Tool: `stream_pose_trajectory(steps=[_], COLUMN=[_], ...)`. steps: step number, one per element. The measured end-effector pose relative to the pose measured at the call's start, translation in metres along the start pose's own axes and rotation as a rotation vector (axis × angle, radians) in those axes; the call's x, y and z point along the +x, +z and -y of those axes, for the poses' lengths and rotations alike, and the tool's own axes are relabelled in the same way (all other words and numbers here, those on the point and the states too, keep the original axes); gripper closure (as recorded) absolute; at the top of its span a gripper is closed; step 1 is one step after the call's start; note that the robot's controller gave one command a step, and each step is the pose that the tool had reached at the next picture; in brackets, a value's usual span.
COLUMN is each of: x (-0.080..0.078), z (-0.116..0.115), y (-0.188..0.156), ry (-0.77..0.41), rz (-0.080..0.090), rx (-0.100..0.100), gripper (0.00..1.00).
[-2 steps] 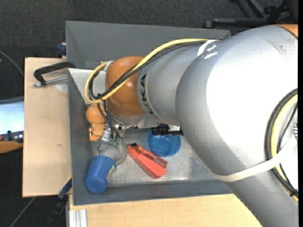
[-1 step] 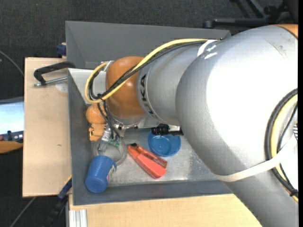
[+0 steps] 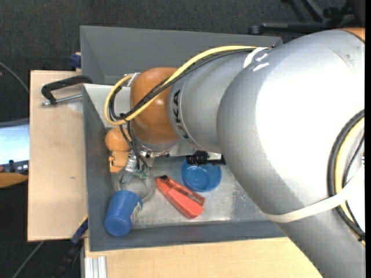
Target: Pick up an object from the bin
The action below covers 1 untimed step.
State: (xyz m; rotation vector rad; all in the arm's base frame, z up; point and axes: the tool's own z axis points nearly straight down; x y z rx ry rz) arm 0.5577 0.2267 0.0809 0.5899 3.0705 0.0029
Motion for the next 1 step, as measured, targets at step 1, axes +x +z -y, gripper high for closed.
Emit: stream_pose_trajectory(steps=[1], x=[0.0013], z=[0.0010], y=[-0.0081], ry=[0.000], rz=[-0.004], rx=[0.003], gripper=[1.00])
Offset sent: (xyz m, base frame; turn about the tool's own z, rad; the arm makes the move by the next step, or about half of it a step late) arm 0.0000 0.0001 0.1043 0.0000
